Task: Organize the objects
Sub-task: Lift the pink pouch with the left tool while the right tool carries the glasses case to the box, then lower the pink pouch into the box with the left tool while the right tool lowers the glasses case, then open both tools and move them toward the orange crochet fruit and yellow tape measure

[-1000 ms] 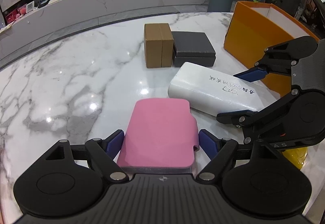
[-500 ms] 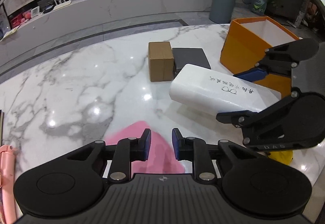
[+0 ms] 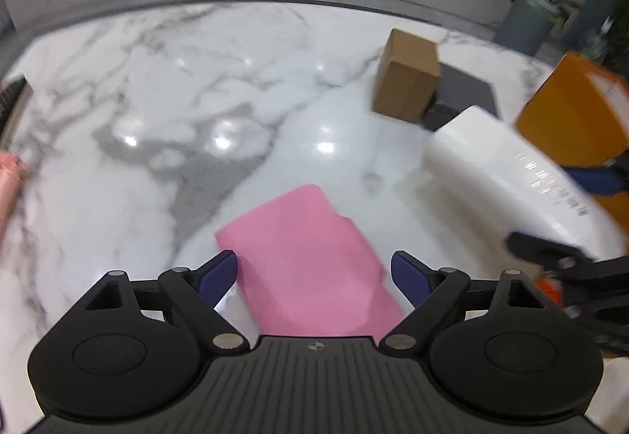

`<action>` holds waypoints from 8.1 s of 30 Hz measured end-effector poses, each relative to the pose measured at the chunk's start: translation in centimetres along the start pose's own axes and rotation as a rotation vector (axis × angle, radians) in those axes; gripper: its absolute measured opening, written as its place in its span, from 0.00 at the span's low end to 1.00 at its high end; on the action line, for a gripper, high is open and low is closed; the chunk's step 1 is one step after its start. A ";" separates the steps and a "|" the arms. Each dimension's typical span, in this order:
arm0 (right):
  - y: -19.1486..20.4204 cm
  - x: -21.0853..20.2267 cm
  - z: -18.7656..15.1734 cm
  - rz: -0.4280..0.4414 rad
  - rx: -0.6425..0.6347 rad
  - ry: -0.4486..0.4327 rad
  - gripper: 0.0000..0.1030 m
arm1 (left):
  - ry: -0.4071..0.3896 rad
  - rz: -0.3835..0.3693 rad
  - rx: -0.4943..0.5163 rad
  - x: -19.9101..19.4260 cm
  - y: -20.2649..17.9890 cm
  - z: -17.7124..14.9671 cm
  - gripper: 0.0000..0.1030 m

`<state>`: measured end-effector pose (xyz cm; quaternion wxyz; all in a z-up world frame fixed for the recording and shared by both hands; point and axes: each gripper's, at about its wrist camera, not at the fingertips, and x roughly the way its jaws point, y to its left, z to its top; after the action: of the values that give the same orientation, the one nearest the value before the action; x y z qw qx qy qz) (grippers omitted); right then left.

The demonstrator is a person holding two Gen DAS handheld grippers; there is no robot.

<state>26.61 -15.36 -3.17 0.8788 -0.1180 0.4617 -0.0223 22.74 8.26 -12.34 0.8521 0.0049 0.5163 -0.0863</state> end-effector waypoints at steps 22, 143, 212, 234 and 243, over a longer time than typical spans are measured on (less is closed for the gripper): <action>-0.9 1.1 -1.1 0.010 0.014 0.005 0.61 | -0.017 0.045 0.013 0.7 -0.8 -0.5 0.99; -19.1 -5.1 -18.9 -0.015 0.321 0.069 0.63 | 0.129 -0.105 0.547 0.1 -32.6 1.2 1.00; -10.2 -13.4 -8.0 -0.208 0.172 -0.114 0.87 | -0.115 -0.294 0.327 -10.4 -16.4 3.5 1.00; 1.1 -10.0 -11.1 -0.104 0.179 -0.245 0.85 | -0.172 -0.347 0.292 -7.4 -7.6 -2.0 1.00; 3.5 -7.0 -14.9 -0.108 0.278 -0.276 0.81 | -0.200 -0.404 0.234 -5.1 -6.9 -4.6 1.00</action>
<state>10.23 -13.74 -6.44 0.9392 -0.0221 0.3221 -0.1167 15.35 2.67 -9.44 0.8581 -0.0086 0.4062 -0.3140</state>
